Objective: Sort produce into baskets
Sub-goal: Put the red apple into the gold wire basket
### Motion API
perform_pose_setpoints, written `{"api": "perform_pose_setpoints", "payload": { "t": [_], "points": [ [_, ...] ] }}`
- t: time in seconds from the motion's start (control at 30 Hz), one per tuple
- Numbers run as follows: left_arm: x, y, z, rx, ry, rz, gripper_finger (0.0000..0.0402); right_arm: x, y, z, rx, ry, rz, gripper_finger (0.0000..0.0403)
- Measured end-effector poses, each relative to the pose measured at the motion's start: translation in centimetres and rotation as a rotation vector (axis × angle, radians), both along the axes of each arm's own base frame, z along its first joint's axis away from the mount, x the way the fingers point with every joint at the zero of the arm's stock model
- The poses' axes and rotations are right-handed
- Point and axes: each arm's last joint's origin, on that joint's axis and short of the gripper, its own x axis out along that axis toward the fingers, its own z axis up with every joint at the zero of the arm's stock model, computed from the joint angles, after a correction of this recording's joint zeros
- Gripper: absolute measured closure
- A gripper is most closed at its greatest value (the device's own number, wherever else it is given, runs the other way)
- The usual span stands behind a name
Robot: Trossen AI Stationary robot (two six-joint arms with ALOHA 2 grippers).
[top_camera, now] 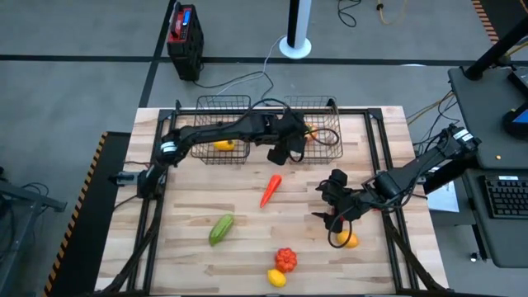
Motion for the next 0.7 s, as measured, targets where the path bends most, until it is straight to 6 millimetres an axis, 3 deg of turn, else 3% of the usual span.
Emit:
{"api": "perform_pose_setpoints", "payload": {
  "t": [0.3, 0.7],
  "points": [
    [1.9, 1.0, -2.5, 0.004, 0.075, -0.02, 0.0062, -0.2, -0.1, -0.2, -0.011, 0.021, 0.0, 0.0016],
    [2.2, 1.1, -2.7, -0.029, 0.116, -0.03, 0.0062, -0.2, -0.1, -0.2, -0.012, 0.028, -0.003, 0.0016]
  ]
}}
